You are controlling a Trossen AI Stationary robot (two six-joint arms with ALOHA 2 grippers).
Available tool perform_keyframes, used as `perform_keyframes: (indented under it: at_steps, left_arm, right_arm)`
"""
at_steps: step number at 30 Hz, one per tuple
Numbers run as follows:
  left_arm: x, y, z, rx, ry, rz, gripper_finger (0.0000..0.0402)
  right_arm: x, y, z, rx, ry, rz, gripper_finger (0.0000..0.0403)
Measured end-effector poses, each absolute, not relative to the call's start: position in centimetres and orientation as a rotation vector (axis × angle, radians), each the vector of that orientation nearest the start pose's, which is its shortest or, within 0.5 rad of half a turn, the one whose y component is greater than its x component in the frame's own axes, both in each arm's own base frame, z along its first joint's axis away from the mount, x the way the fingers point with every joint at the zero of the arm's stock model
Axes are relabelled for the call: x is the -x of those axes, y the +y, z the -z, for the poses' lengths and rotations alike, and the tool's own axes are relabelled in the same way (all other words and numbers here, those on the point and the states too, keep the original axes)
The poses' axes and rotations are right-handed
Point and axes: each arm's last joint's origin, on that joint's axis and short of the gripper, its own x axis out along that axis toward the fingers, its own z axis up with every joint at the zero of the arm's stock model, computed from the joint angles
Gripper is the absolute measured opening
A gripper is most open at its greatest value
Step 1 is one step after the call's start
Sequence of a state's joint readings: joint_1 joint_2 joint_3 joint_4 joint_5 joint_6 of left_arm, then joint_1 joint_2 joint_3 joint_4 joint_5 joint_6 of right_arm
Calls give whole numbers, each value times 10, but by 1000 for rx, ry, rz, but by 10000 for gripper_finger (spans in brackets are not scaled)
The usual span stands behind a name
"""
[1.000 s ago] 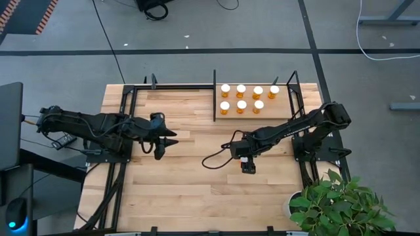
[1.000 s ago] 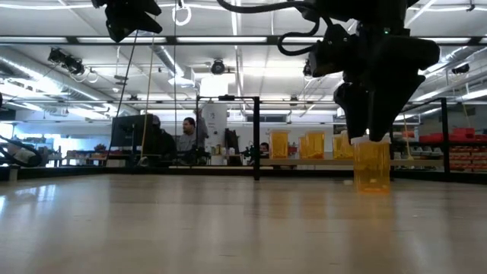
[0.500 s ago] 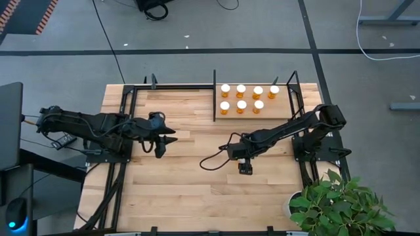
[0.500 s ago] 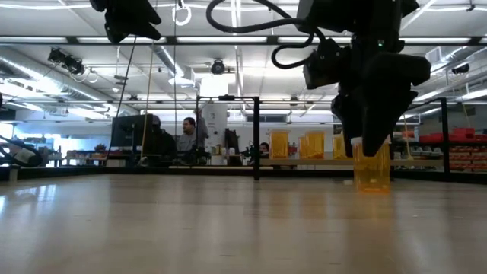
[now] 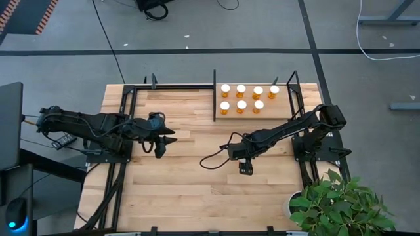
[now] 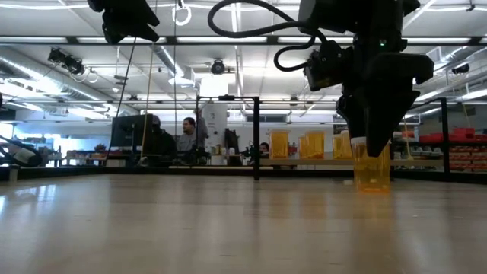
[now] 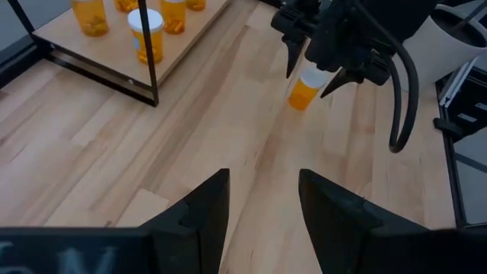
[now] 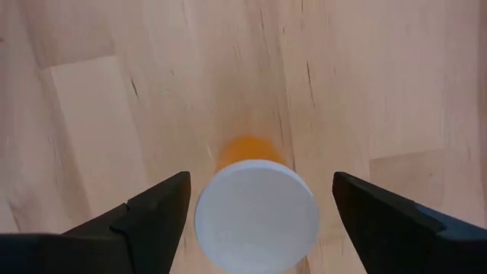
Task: Pick and place medicine bottles onto shelf by color
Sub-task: Put the orange pill bottle on the shelf
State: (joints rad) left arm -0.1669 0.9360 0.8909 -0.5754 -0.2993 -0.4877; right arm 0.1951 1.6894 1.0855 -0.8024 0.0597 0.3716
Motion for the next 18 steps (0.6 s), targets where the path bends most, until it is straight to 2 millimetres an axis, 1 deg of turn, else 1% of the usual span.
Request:
perform_keyframes:
  at_steps: [18]
  left_arm:
    - [-187,-23,-309,328,558,-271,164]
  right_arm:
    - [-297,57,-181,-204,1384,209,320]
